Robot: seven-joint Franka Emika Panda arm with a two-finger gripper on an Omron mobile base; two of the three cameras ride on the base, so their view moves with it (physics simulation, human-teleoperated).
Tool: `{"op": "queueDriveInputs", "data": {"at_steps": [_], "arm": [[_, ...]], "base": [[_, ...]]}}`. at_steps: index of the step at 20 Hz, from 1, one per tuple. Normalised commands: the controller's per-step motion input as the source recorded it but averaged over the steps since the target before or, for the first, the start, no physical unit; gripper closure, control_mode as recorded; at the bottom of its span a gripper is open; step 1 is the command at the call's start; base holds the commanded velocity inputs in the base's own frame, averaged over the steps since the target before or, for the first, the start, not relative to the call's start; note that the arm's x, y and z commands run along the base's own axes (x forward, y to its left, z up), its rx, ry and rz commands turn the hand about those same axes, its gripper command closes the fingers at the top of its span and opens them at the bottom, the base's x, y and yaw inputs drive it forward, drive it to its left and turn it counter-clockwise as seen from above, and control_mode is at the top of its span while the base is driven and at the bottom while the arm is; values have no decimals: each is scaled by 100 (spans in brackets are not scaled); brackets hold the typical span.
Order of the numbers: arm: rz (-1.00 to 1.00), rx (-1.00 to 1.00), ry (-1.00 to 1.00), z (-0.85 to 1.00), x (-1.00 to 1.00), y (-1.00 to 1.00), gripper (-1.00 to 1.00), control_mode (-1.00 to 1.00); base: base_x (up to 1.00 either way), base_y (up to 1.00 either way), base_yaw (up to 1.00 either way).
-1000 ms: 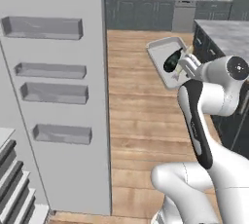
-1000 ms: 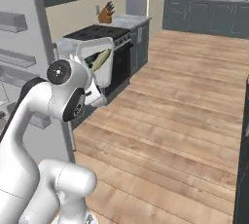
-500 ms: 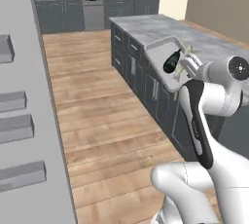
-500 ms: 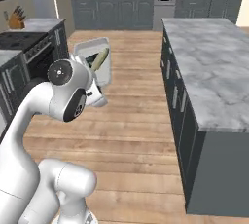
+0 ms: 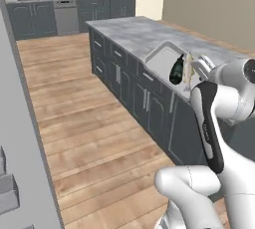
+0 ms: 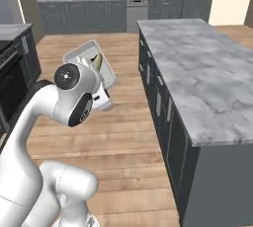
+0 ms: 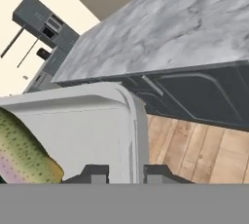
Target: Place the tupperware containing the fish and eggplant meal in the microwave. Close the microwave door and press the start button to reheat the meal.
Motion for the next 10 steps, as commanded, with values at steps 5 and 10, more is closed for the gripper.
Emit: {"op": "queueDriveInputs", "data": {"at_steps": [5, 10], "arm": [[0, 0, 0, 0, 0, 0, 100, 100], [0, 0, 0, 0, 0, 0, 100, 100]], "base": [[100, 0, -1], [100, 0, 26]]}}
